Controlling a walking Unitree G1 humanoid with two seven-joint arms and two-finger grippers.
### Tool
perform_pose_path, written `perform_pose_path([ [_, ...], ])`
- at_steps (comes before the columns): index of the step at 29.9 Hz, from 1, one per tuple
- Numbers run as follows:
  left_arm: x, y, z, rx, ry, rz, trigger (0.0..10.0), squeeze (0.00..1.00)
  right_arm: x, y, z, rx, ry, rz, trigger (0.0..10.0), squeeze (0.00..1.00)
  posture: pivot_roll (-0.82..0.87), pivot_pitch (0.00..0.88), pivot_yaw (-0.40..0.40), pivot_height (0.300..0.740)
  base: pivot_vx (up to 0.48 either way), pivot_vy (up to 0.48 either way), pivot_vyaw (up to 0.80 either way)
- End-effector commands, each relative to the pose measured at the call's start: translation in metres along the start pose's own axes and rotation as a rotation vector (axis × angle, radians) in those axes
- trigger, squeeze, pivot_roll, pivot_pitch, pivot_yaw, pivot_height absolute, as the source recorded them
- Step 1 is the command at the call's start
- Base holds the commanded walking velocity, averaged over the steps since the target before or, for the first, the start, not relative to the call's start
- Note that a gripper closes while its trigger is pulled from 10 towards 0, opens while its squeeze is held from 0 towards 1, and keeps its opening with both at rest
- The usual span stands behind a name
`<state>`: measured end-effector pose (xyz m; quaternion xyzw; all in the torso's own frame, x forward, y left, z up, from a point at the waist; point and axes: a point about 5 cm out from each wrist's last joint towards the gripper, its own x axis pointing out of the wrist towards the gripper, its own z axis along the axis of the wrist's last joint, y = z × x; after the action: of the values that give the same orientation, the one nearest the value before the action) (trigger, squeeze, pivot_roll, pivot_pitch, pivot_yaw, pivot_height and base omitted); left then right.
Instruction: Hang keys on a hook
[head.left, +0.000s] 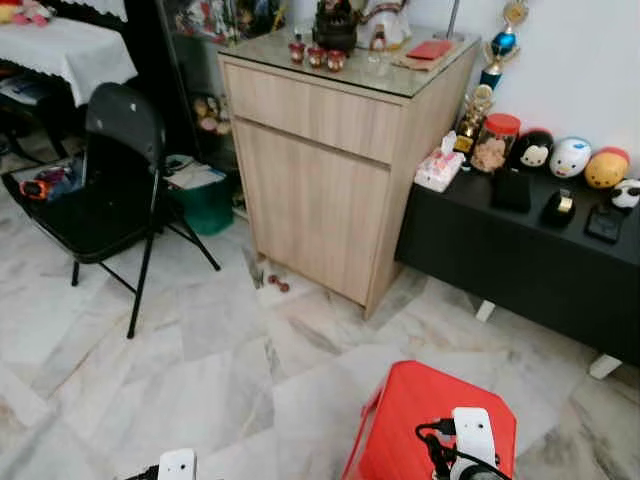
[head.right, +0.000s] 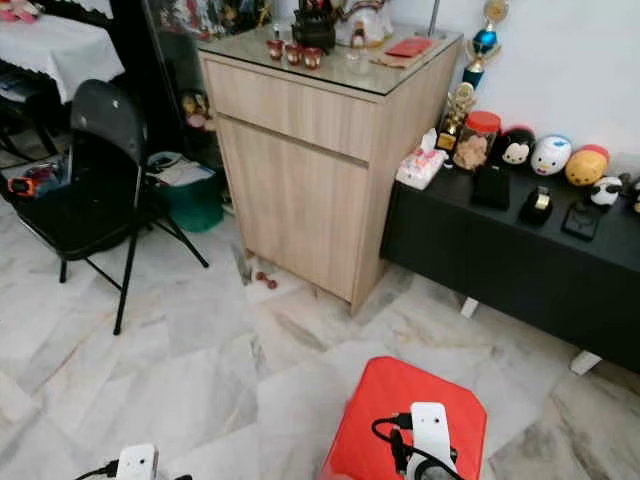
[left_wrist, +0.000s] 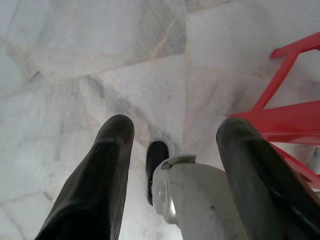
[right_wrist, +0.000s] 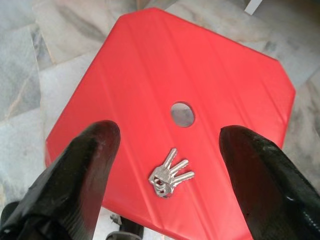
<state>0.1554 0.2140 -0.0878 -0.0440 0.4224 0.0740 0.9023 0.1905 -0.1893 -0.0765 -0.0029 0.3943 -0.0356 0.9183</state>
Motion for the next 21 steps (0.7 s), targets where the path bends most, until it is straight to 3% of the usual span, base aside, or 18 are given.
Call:
perform_pose_path([
  [1,0.000,-0.001,-0.002,0.002,0.005,-0.004,10.0,0.00,0.000,-0.006,0.003,0.008,-0.024,-0.017,10.0,0.00,0.02,0.000,-0.032,0.740,0.000,0.000,0.00],
  [4,0.000,-0.001,-0.002,0.002,0.005,-0.003,10.0,0.00,0.000,-0.011,0.010,0.027,-0.068,-0.037,10.0,0.00,0.02,0.000,-0.032,0.740,0.000,0.000,0.00],
  [9,-0.001,0.000,-0.003,0.004,0.005,-0.001,10.0,0.00,0.002,-0.015,0.041,0.039,-0.247,-0.050,10.0,0.00,0.01,0.000,-0.029,0.740,0.000,0.000,0.00],
  [14,-0.001,0.000,-0.004,0.010,0.008,-0.004,10.0,0.00,0.000,-0.005,0.066,-0.034,-0.409,-0.007,10.0,0.00,0.01,0.000,-0.030,0.740,0.000,0.000,0.00],
  [15,-0.002,0.000,-0.005,0.010,0.009,-0.003,10.0,0.00,-0.003,-0.003,0.076,-0.047,-0.484,-0.006,10.0,0.00,0.01,0.000,-0.032,0.740,0.000,0.000,0.00],
  [21,-0.002,0.001,-0.007,0.014,0.014,-0.004,10.0,0.00,-0.014,-0.003,0.103,-0.038,-0.669,-0.039,10.0,0.00,0.01,0.000,-0.028,0.740,0.000,0.000,0.00],
])
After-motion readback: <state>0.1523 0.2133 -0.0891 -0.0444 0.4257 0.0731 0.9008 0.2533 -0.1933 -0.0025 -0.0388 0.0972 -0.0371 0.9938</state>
